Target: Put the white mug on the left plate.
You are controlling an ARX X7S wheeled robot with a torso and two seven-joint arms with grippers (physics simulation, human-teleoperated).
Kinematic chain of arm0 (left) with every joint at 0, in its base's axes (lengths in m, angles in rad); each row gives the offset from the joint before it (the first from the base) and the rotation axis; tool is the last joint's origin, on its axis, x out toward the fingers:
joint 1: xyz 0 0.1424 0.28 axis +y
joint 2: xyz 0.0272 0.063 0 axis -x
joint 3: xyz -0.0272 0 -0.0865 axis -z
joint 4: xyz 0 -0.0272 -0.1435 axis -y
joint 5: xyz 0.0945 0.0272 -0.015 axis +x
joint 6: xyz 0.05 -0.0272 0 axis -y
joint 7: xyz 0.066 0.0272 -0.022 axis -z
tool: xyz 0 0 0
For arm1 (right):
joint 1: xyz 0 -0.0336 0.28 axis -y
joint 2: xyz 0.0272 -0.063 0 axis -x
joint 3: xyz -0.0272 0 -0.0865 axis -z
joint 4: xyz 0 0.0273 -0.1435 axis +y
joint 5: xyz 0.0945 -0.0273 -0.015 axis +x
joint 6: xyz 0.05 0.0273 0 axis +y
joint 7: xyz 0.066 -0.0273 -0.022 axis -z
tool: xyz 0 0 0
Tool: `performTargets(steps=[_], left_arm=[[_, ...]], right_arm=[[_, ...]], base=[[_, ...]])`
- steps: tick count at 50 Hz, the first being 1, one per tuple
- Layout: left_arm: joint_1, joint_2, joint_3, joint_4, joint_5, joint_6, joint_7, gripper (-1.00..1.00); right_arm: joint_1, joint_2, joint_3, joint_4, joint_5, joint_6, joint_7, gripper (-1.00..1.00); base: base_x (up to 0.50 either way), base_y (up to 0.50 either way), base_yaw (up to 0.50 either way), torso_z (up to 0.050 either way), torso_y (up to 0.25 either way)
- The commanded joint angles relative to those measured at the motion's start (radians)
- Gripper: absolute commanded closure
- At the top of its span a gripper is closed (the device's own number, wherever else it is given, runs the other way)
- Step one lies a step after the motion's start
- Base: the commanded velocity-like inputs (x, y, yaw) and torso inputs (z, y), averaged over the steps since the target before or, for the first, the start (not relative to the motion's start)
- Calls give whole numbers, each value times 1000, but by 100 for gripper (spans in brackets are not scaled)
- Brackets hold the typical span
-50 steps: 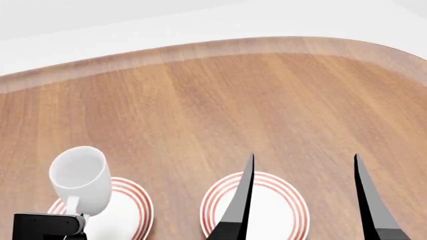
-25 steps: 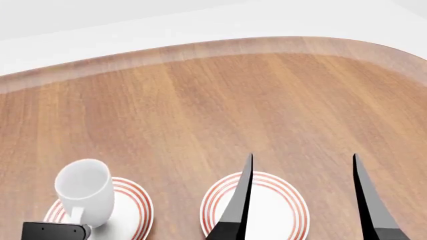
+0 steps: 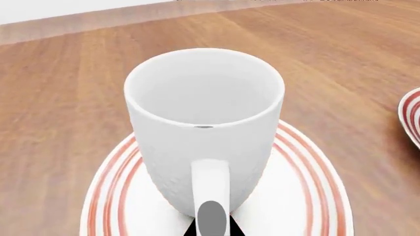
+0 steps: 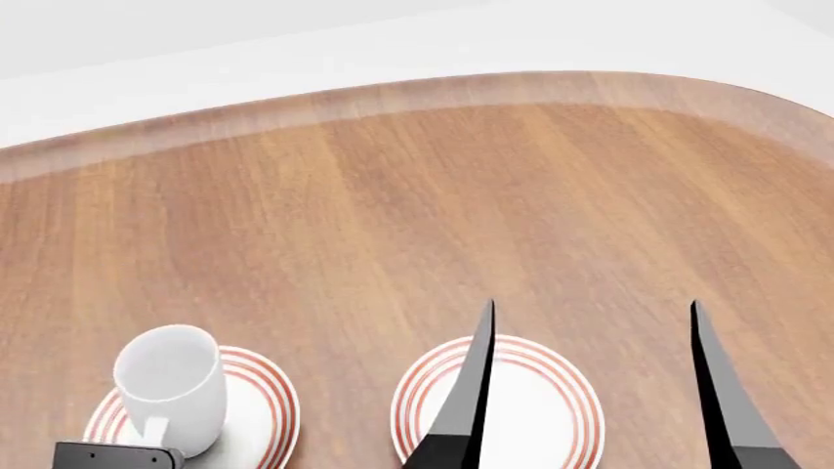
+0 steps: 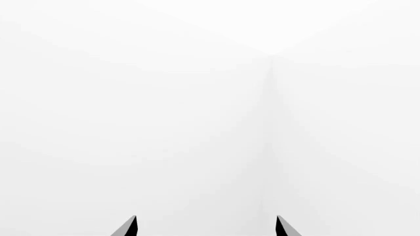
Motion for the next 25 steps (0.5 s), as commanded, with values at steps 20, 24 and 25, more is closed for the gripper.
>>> performTargets(steps=[20,24,25], left_arm=[[-30,24,-2,-86,8,42,21,-100],[-26,20,0,-69,7,32,15,-100],[-25,18,-1,-65,6,29,14,-100]], right_arm=[[5,0,0,0,0,3,2,-100],[3,0,3,0,2,-2,0,-100],[3,0,3,0,2,-2,0,-100]], base=[[0,0,0,0,0],[0,0,0,0,0],[0,0,0,0,0]])
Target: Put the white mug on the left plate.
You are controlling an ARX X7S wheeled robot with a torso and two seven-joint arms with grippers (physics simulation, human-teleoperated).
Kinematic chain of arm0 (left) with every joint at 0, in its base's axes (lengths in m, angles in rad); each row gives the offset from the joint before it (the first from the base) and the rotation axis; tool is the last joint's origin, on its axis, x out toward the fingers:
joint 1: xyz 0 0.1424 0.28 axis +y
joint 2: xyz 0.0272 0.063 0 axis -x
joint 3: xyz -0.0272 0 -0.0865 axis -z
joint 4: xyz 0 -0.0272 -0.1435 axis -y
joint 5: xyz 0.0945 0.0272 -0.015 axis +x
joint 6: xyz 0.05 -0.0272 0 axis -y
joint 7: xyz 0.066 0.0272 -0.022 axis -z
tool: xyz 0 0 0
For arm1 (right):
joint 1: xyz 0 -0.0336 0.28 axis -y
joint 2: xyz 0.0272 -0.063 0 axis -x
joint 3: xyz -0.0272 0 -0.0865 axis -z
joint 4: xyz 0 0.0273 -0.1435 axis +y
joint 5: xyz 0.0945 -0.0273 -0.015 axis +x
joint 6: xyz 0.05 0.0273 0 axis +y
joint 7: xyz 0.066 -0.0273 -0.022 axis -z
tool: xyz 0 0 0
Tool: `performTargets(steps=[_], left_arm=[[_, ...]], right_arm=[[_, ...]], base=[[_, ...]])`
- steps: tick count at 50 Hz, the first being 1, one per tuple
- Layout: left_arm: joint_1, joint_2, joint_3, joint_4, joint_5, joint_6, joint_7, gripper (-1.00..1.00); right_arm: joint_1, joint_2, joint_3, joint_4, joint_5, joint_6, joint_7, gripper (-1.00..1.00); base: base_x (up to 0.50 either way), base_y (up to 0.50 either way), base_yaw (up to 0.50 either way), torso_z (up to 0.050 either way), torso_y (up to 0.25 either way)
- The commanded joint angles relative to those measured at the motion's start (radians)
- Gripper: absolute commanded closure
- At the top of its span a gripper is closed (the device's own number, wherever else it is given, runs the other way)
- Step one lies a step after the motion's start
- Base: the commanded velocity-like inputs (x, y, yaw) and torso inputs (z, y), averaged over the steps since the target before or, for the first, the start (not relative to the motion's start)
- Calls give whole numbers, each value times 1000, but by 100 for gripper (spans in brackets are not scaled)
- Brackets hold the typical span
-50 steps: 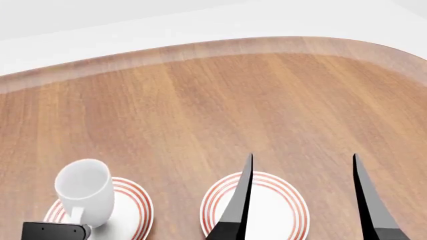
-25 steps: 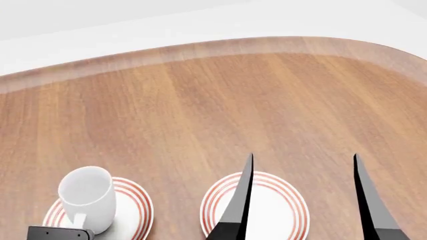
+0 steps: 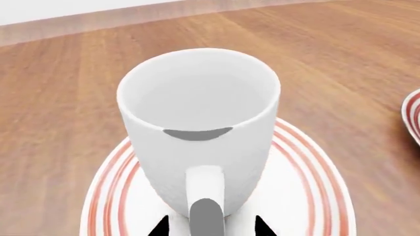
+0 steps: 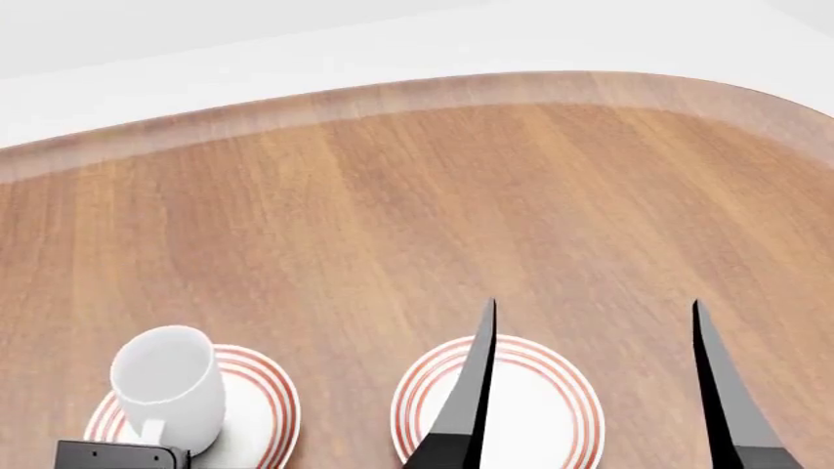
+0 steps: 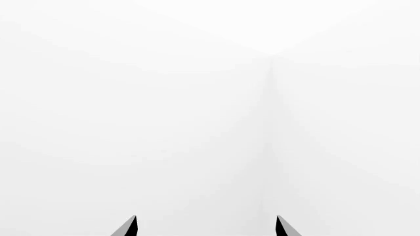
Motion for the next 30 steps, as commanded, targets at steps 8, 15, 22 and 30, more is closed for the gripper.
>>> performTargets(steps=[8,15,22,30], left_arm=[[3,-6,2,21,-9,-15,-13,-100],[28,-31,3,105,-18,-53,-40,-100],[42,-58,2,187,-20,-76,-70,-100],[151,-197,13,616,-24,-185,-200,-100]], right_arm=[[-2,0,1,0,-1,-5,0,-100],[-3,0,-4,0,-3,-4,2,-100],[-7,0,-2,0,-5,-13,2,-100],[-7,0,-3,0,-7,-13,3,-100]], base=[[0,0,0,0,0],[0,0,0,0,0],[0,0,0,0,0],[0,0,0,0,0]])
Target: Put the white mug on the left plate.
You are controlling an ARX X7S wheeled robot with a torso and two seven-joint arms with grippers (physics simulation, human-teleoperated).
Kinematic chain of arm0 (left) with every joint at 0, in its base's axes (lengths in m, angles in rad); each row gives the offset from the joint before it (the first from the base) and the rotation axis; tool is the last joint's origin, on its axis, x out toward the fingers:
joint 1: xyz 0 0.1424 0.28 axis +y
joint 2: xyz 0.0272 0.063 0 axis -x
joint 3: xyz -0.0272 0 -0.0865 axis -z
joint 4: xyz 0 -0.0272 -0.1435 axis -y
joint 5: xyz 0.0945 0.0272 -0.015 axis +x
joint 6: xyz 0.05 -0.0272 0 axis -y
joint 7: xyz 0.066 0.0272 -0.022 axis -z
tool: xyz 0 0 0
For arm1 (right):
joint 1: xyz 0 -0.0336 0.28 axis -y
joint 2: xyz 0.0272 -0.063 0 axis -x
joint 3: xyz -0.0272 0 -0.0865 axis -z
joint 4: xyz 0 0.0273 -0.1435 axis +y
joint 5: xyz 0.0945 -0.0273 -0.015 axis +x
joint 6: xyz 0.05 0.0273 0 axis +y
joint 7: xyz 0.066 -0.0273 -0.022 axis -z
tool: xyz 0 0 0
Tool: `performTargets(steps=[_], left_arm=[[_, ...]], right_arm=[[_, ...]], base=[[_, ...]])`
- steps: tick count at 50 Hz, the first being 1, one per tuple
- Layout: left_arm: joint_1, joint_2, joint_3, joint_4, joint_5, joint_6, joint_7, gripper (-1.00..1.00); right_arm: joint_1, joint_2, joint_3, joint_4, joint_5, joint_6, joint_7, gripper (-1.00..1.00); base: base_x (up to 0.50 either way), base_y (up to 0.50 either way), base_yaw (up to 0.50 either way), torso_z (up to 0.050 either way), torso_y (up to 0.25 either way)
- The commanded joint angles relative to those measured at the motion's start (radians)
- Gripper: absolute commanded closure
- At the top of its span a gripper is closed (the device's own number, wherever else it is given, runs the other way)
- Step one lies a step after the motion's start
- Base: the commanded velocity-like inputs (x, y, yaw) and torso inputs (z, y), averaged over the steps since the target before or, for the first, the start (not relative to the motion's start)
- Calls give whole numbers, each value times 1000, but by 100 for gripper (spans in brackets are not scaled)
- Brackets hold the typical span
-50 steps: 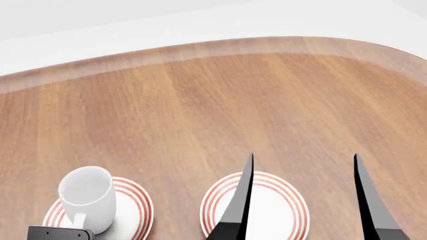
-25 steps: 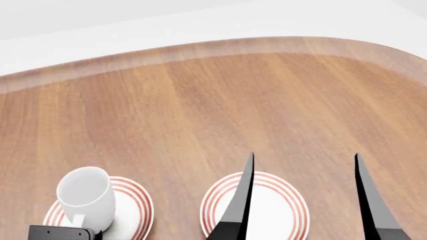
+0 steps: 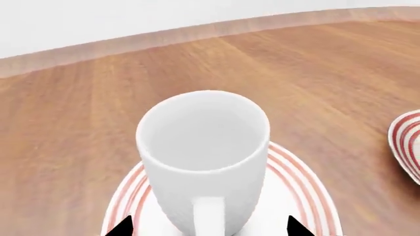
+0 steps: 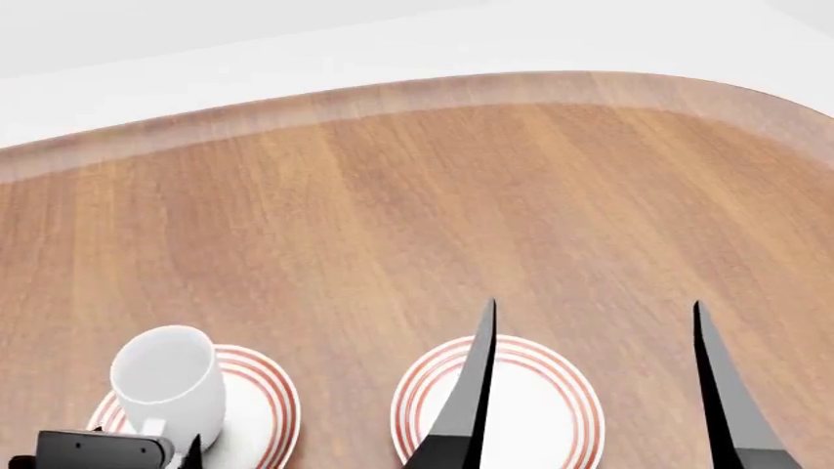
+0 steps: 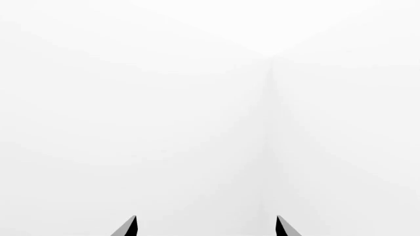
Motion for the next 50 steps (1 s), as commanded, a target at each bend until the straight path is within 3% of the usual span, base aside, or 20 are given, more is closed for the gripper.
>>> performTargets(steps=[1,15,27,50], left_arm=[[97,-128,7,395,-11,-107,-120,-100],[194,-279,-15,810,-27,-186,-244,-100],[274,-387,-119,1097,-111,-161,-337,-100],[286,-513,-205,1413,-209,-221,-468,-100]], right_arm=[[-3,0,0,0,-2,-6,0,-100],[-2,0,-9,0,-6,-9,2,-100],[-12,0,18,0,0,-12,-3,-100],[-31,0,55,0,-6,-4,-13,-100]], base=[[0,0,0,0,0],[0,0,0,0,0],[0,0,0,0,0],[0,0,0,0,0]])
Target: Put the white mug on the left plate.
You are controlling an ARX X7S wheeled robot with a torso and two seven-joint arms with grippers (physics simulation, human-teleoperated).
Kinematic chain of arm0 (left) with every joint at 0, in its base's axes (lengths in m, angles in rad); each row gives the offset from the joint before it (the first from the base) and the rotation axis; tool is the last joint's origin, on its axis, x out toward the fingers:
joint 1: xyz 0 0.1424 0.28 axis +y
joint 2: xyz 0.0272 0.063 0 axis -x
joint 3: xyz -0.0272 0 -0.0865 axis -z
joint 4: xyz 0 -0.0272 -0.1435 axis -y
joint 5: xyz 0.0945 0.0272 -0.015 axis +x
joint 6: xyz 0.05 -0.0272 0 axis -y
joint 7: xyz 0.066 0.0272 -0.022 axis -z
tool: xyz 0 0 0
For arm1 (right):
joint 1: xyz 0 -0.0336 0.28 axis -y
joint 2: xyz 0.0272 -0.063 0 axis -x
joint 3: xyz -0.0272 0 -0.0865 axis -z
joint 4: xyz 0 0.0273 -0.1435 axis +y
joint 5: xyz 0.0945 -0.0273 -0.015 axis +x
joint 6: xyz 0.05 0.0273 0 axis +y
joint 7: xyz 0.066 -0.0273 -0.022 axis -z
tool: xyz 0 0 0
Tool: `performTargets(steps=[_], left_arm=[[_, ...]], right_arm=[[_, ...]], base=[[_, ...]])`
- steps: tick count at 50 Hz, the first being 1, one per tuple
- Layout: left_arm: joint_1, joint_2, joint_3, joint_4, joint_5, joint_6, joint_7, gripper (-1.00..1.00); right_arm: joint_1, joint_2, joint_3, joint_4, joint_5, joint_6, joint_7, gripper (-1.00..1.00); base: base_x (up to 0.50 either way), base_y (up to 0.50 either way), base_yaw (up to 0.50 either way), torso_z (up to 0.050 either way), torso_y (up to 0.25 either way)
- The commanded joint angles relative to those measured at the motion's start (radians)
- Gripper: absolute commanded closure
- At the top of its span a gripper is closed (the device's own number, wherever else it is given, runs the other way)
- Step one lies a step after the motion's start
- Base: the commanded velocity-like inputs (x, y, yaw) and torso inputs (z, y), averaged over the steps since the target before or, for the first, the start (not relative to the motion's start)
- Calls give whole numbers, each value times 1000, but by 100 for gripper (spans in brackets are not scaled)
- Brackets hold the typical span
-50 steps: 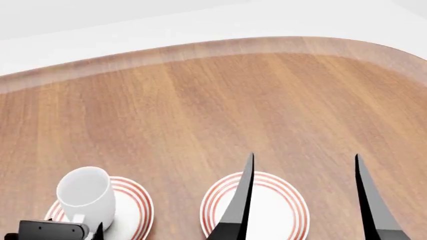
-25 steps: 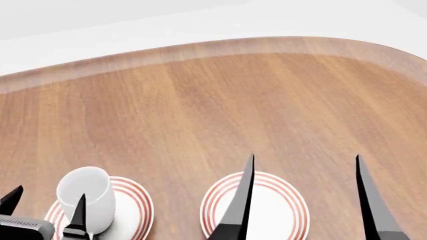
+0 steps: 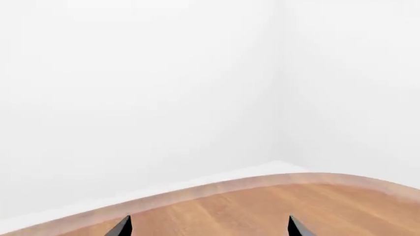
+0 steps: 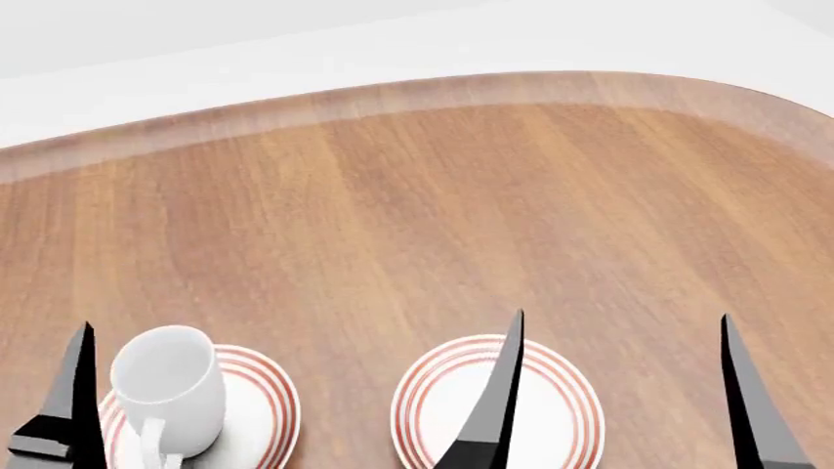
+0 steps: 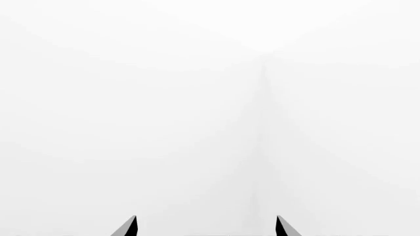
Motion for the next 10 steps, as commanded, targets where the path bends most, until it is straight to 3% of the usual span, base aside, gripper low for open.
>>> performTargets(steps=[1,10], left_arm=[[7,-65,-42,158,-51,-25,-61,-100],[10,-94,-64,204,-69,-26,-88,-100]], right_arm=[[-3,0,9,0,-5,7,-4,-100],[-1,0,3,0,-7,8,-4,-100]], base=[[0,0,0,0,0],[0,0,0,0,0]])
